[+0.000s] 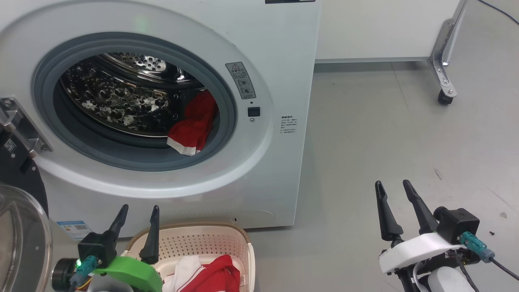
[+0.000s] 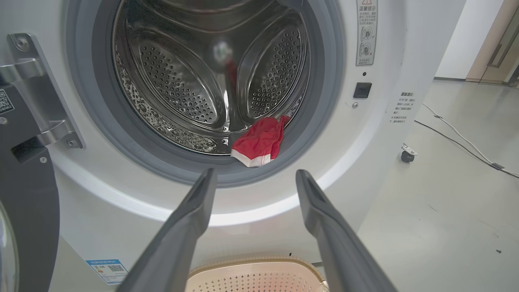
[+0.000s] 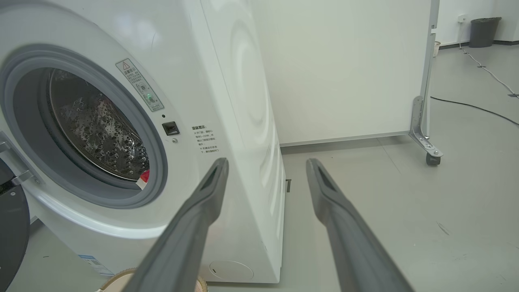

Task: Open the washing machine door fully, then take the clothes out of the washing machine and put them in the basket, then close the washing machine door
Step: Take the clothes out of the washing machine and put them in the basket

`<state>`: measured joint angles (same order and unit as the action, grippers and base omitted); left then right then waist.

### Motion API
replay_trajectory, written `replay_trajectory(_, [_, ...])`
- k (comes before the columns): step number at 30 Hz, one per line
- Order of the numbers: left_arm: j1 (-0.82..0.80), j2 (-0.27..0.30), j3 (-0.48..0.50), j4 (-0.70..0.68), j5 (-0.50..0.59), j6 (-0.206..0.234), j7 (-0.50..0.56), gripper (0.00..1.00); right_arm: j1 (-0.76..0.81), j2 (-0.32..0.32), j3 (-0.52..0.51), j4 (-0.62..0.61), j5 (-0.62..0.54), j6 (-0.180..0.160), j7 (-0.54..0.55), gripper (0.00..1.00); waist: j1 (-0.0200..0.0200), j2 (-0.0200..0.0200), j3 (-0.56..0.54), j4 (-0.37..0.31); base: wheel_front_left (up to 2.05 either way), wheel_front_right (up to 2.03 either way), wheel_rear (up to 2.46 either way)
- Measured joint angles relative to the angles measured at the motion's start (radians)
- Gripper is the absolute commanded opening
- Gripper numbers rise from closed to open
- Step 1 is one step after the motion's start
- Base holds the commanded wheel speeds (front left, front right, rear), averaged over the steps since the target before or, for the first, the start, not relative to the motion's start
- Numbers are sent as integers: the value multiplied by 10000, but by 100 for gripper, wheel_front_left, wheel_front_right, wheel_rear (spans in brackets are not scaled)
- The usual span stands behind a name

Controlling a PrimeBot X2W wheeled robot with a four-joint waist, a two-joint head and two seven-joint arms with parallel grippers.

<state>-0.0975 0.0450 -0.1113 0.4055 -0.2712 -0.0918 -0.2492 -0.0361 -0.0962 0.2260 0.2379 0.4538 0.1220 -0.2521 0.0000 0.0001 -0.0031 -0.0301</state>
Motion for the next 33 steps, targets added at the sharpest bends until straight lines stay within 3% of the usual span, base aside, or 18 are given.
replay_trajectory(33, [413, 0, -174, -780, 0, 211, 0, 100, 32, 6, -6, -63, 2, 0, -2, 100, 0, 0, 175, -74, 0, 0, 0])
